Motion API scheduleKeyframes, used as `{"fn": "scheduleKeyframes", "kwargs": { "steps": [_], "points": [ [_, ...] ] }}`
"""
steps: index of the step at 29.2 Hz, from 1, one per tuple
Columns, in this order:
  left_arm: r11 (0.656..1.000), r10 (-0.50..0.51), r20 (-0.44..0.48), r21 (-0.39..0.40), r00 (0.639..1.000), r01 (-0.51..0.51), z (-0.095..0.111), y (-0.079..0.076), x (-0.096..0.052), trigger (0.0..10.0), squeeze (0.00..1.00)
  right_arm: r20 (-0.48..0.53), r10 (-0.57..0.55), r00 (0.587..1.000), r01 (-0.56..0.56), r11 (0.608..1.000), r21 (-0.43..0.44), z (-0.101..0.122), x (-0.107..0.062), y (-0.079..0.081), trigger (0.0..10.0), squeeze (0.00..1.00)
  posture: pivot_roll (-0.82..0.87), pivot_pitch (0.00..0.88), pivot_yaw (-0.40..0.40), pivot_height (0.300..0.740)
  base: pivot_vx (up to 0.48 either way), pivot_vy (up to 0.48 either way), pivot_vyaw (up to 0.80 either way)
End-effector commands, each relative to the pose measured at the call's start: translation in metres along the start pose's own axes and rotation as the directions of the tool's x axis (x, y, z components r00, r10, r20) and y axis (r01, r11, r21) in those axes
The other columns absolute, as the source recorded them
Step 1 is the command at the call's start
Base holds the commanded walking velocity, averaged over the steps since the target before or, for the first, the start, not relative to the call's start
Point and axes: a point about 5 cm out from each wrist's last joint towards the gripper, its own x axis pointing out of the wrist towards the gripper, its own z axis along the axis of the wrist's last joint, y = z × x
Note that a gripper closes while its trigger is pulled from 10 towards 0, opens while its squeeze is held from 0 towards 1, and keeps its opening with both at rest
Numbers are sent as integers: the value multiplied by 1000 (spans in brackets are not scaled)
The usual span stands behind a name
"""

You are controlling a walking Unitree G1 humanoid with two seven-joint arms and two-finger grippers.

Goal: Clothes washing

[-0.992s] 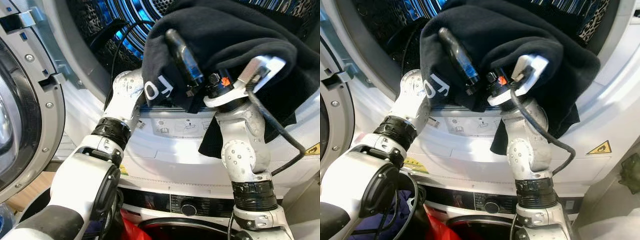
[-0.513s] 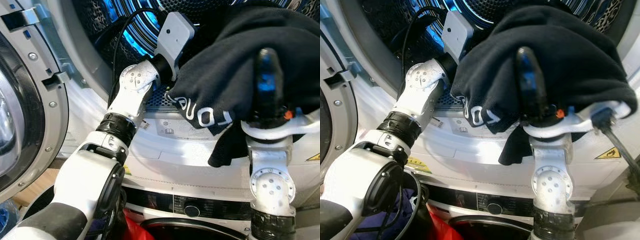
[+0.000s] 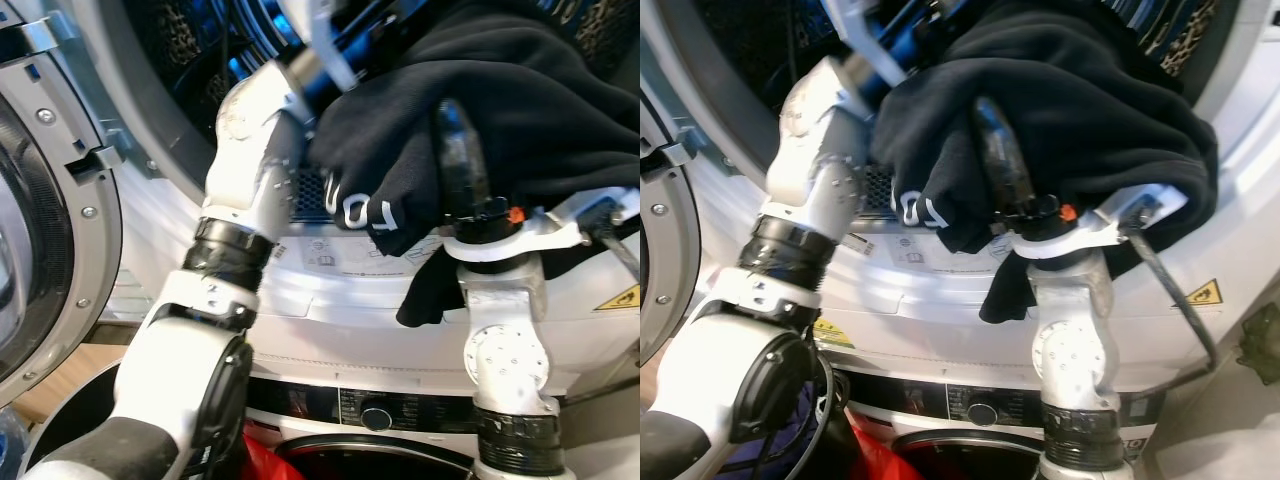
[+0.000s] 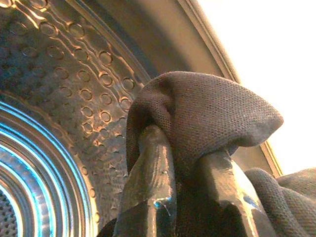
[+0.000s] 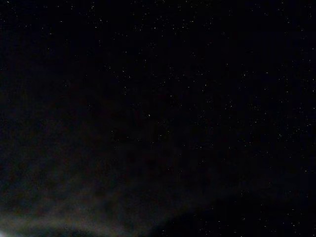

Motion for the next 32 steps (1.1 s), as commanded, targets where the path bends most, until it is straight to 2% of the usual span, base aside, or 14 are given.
{"fn": "scheduleKeyframes", "kwargs": {
  "steps": [1,5,7,9,10,12,14,18,21,23,24,28,30,32],
  "points": [
    [989,-139,71,56,988,135,26,-12,15,10000,0,-80,-93,992,95,995,22,-20,1,-7,10000,0,51,0,153,740,0,0,0],
    [987,-158,36,43,987,157,44,-5,7,10000,0,-88,-110,990,114,993,42,-32,1,-8,10000,0,67,0,148,740,0,0,0],
    [989,-96,-24,114,995,98,49,6,2,10000,0,-88,-113,990,117,992,48,-37,1,-8,10000,0,71,0,147,740,0,0,0],
    [965,-52,-126,250,991,82,47,14,-3,10000,0,-83,-120,989,125,991,56,-38,1,-8,10000,0,76,0,147,740,0,0,0],
    [941,-48,-246,313,968,126,42,17,-10,10000,0,-79,-128,989,133,990,57,-39,0,-9,10000,0,80,0,146,740,0,0,0],
    [929,-95,-380,297,920,219,35,17,-20,10000,0,-77,-134,988,139,989,53,-39,0,-10,10000,0,82,0,146,740,0,0,0],
    [920,-137,-462,268,876,286,29,18,-28,10000,0,-74,-149,986,152,988,41,-38,-1,-12,10000,0,74,0,151,740,0,0,0],
    [932,-136,-428,251,894,262,39,23,-24,10000,0,-75,-153,985,155,988,26,-38,0,-14,10000,0,72,0,155,740,0,0,0],
    [936,-117,-398,261,910,235,52,30,-20,10000,0,-71,-163,984,165,986,22,-38,-1,-14,10000,0,73,0,155,740,0,0,0],
    [946,-114,-375,241,920,216,69,39,-20,10000,0,-80,-170,982,171,985,17,-39,-4,-14,10000,0,74,0,155,740,0,0,0],
    [946,-114,-375,241,920,216,69,39,-20,10000,0,-80,-170,982,171,985,17,-39,-4,-14,10000,0,74,0,155,740,0,0,0],
    [963,-143,-258,186,955,195,96,44,-20,10000,0,-86,-175,981,177,984,19,-43,-5,-13,10000,0,74,0,159,740,0,0,0],
    [966,-151,-237,171,960,194,100,45,-20,10000,0,-86,-175,981,177,984,21,-43,-5,-12,10000,0,74,0,159,740,0,0,0],
    [968,-192,-237,116,952,224,108,45,-24,10000,0,-87,-178,980,181,983,21,-45,-5,-12,10000,0,78,0,163,740,0,0,0]
  ]
}}
